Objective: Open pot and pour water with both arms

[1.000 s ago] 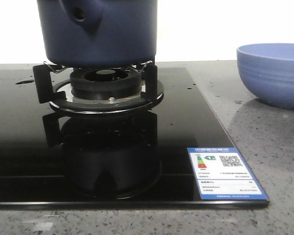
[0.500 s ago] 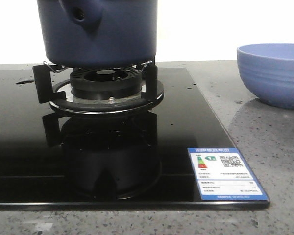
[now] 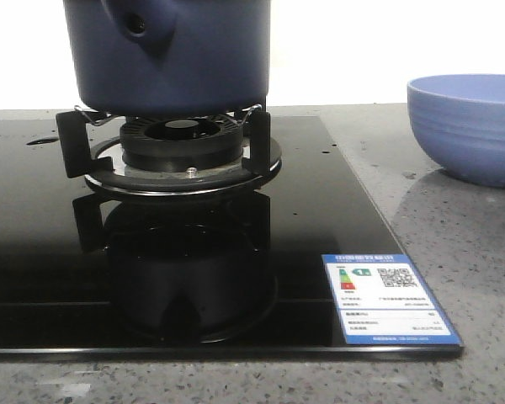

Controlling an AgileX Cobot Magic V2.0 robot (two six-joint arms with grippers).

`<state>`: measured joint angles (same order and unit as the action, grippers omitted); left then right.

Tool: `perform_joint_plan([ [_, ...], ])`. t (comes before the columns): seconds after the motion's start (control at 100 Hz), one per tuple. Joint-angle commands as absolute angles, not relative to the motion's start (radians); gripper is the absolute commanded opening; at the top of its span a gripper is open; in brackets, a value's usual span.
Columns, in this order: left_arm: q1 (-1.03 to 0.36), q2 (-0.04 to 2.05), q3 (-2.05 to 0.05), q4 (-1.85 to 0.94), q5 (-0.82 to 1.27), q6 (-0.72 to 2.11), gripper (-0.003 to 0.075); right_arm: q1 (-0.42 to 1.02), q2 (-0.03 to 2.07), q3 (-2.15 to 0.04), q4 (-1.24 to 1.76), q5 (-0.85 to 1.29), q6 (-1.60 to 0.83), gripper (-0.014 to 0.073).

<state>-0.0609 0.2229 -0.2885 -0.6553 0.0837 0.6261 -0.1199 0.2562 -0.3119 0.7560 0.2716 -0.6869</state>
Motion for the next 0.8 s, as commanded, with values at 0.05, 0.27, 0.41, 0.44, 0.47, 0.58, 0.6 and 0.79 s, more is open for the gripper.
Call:
perform_joint_plan([
  [0.05,-0.070,0.199,-0.240,-0.172,0.010,0.093,-0.0020,-0.121,0.261,-0.335,0.774,0.208,-0.697,-0.0062],
  [0.27,-0.071,0.020,-0.054,-0.126,-0.023,0.044,-0.0020,-0.121,0.261,-0.335,0.774,0.208,-0.697,-0.0062],
  [0.41,-0.049,-0.031,0.024,-0.126,-0.034,0.040,-0.0020,-0.121,0.261,-0.335,0.774,0.208,-0.697,-0.0062],
  [0.44,-0.044,-0.033,0.034,-0.126,-0.040,0.021,-0.0020,-0.121,0.259,-0.335,0.774,0.208,-0.697,-0.0062],
  [0.47,-0.044,-0.033,0.034,-0.126,-0.008,0.021,-0.0020,-0.121,0.261,-0.335,0.774,0.205,-0.697,-0.0062],
  [0.58,-0.046,-0.033,0.034,-0.126,0.000,0.021,-0.0020,-0.121,0.261,-0.335,0.774,0.204,-0.697,-0.0062],
  [0.6,-0.049,-0.033,0.034,-0.133,0.000,0.021,-0.0020,-0.121,0.261,-0.335,0.774,0.204,-0.697,-0.0062],
  [0.79,-0.051,-0.033,0.033,-0.142,0.000,0.021,-0.0020,-0.121,0.261,-0.335,0.774,0.204,-0.697,-0.0062],
])
